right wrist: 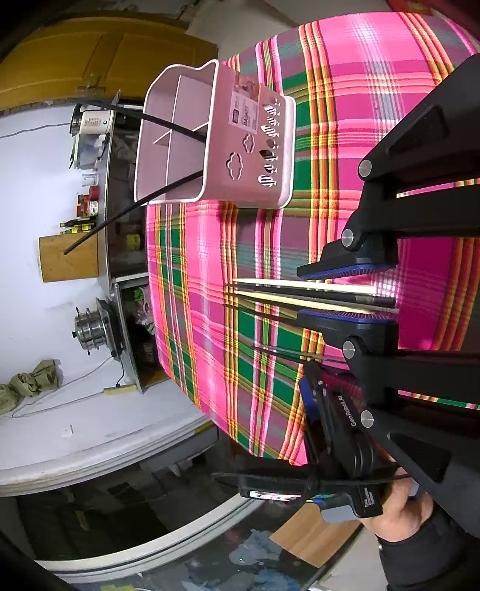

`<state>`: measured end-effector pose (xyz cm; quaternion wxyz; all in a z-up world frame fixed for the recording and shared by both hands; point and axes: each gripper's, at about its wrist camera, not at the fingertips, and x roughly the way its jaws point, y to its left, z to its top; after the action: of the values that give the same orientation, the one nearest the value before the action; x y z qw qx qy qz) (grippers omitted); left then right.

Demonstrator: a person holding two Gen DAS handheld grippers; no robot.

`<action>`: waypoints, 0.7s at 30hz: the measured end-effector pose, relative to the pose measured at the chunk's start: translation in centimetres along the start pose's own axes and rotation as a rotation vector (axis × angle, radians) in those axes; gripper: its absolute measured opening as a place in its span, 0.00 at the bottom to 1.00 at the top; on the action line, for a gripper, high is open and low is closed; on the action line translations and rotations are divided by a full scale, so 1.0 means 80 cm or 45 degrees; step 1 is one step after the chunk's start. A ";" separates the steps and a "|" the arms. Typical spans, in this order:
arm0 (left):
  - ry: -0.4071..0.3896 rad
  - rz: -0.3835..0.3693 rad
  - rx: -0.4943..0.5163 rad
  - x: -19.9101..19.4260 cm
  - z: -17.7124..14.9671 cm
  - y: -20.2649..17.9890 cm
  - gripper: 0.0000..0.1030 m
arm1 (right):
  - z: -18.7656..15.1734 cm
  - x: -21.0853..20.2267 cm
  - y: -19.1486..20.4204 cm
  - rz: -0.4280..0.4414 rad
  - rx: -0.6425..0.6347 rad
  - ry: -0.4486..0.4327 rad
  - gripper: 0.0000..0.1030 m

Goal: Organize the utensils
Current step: 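Move the left tool back to the chopsticks while the right tool follows, then close the left tool on a black chopstick while the right tool grasps another black chopstick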

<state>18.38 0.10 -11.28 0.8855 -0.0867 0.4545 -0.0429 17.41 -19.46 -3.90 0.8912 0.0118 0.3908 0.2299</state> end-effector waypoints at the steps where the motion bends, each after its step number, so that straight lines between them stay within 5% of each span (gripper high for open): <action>1: -0.004 0.002 0.004 0.000 0.000 -0.001 0.22 | 0.000 0.002 -0.001 0.000 0.000 0.004 0.16; 21: -0.021 -0.008 -0.013 -0.005 -0.001 0.025 0.10 | 0.004 0.046 0.003 0.022 0.004 0.061 0.16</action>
<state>18.07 2.09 -11.37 0.8887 -0.0928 0.4470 -0.0426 19.71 -17.66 -6.17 0.8796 0.0109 0.4122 0.2372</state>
